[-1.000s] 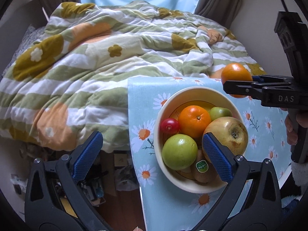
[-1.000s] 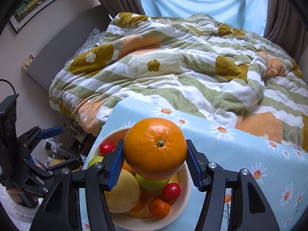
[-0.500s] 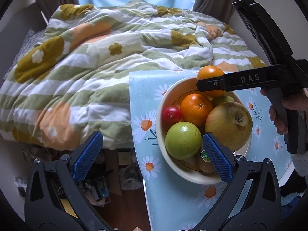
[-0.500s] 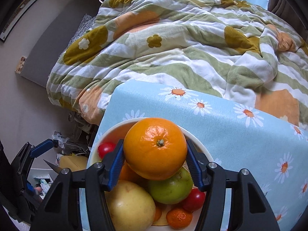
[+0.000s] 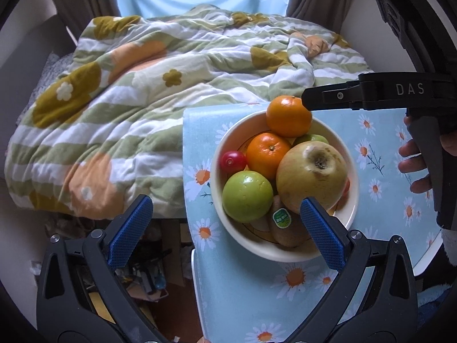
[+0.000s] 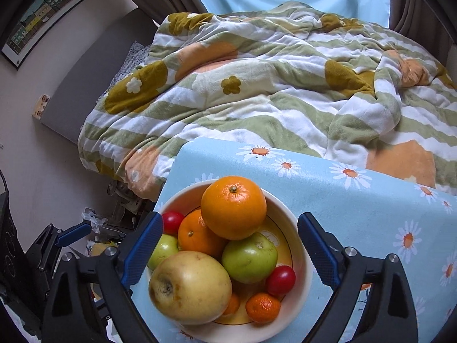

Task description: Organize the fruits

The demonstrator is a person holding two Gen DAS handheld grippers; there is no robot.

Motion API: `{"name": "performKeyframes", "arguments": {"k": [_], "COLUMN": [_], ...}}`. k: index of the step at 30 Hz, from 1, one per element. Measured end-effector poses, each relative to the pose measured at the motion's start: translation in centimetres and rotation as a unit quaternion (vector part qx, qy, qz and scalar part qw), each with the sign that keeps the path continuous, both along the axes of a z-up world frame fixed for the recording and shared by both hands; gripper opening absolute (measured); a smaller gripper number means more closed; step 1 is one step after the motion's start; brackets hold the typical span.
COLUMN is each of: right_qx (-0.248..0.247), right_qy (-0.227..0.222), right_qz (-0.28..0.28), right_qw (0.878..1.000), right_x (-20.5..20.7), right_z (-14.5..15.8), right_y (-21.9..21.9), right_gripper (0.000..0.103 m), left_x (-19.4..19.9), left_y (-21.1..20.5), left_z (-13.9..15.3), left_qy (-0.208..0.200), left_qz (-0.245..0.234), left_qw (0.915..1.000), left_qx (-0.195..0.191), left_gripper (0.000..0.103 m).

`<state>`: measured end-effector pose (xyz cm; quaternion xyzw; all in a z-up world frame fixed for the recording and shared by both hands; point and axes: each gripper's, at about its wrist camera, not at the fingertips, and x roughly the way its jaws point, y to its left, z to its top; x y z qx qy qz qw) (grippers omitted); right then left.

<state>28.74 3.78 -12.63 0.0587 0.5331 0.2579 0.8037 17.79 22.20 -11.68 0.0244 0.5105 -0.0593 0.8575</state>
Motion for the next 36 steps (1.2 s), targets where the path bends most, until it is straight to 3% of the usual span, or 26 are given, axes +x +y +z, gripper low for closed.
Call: {"name": "performKeyframes", "arguments": {"k": [4, 6, 16, 28, 36], "right_qx": [0.001, -0.006, -0.079, -0.131, -0.143], "right_qy": [-0.039, -0.058, -0.128, -0.135, -0.151], "right_qz": [-0.011, -0.020, -0.093, -0.171, -0.199], "right_qw": [0.999, 0.998, 0.984, 0.967, 0.958], "right_x": [-2.3, -3.7, -12.5, -19.9, -22.1], "right_z": [2.9, 4.4, 8.9, 9.1, 9.4], "right_y": [-2.8, -4.4, -13.2, -18.9, -20.4], "right_gripper": [0.095, 0.103, 0.103, 0.103, 0.103], "left_x": [-1.1, -1.7, -5.9, -11.0, -12.6], "left_y": [-2.2, -3.5, -10.0, -14.3, -15.0], "left_z": [2.2, 3.3, 8.0, 10.3, 10.6], "left_qy": [-0.019, -0.029, -0.078, -0.119, -0.134], "left_qz": [0.002, 0.003, 0.015, 0.024, 0.028], "left_qw": [0.9998, 0.9996, 0.9968, 0.9925, 0.9905], "left_qx": [0.002, 0.002, 0.002, 0.004, 0.002], "left_gripper": [0.103, 0.103, 0.103, 0.103, 0.103]}}
